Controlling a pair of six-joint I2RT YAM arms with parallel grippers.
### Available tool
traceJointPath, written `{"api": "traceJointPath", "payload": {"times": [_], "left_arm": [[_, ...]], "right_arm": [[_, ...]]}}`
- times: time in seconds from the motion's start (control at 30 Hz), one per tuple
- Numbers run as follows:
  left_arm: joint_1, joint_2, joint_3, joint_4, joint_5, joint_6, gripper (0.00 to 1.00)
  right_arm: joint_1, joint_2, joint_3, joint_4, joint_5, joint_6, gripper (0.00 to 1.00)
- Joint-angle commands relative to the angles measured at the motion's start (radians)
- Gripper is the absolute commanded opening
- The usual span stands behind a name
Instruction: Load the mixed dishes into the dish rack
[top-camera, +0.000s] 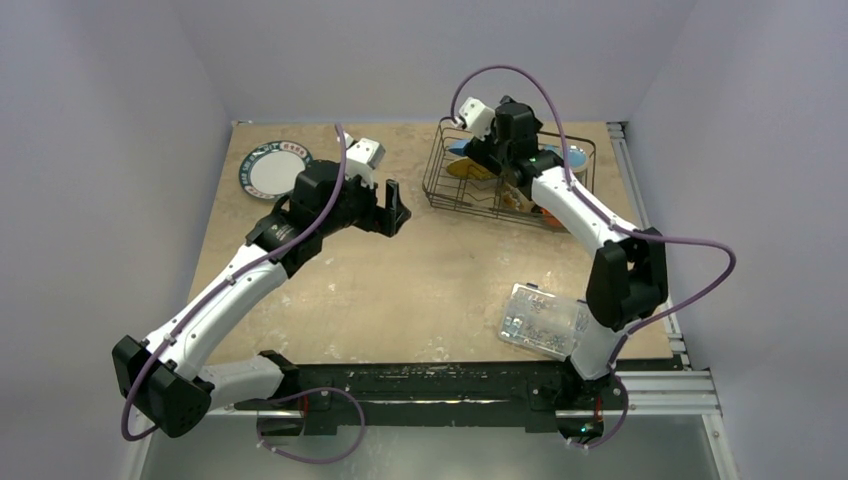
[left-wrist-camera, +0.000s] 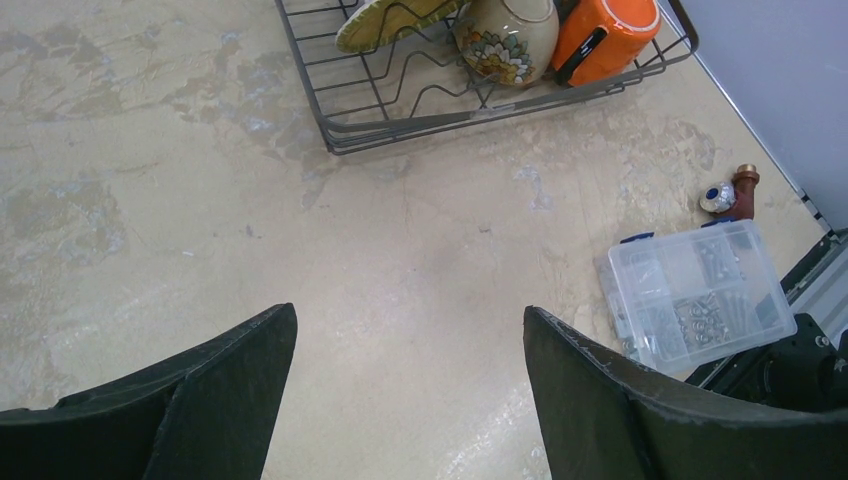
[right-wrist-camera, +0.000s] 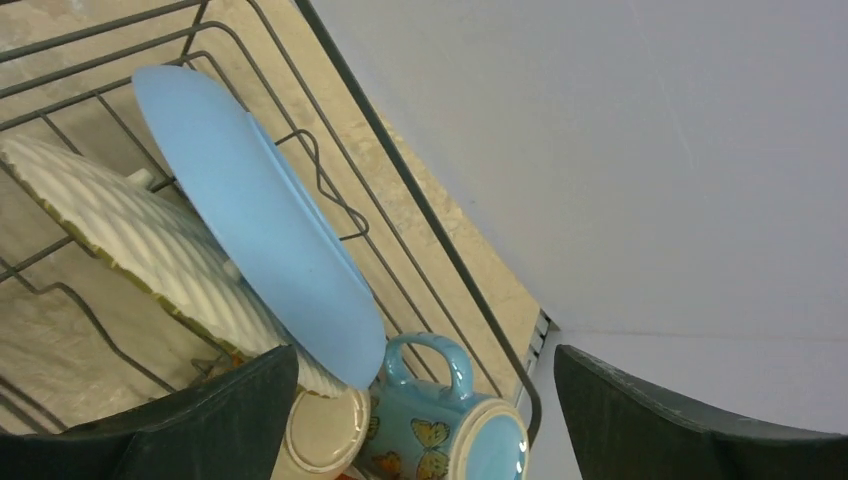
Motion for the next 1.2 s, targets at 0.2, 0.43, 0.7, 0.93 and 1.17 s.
{"api": "traceJointPath", "payload": {"times": [0.2,0.43,0.7,0.93,1.17], "left_arm": [[0.016,0.009,0.038,0.026,0.022,-0.025,0.82],[0.021,0.03,0.033,0.033,0.029,-0.04,0.82],[0.024,0.029,-0.018,0.1,-0.021,-0.019,0.84],[0.043,-0.046,-0.133,0.193,-0.308,0.003,1.0],[0.428,0.015,-0.198,0.171,-0.138,-0.443,1.0]], "right_arm": [[0.003,-0.36,-0.26,0.074,-0.129,0.548,0.99],[0.003,-0.71,-0.74,0.345,-0.226,0.993,0.99],[-0.002,-0.748,-0.859,0.31,-0.501,1.118,0.99],[-0.002,-0.882,-1.054,0.455,-0.566,1.159,0.99],[-0.002,-0.931,-1.148,0.541,-0.591,1.161,0.99]]}}
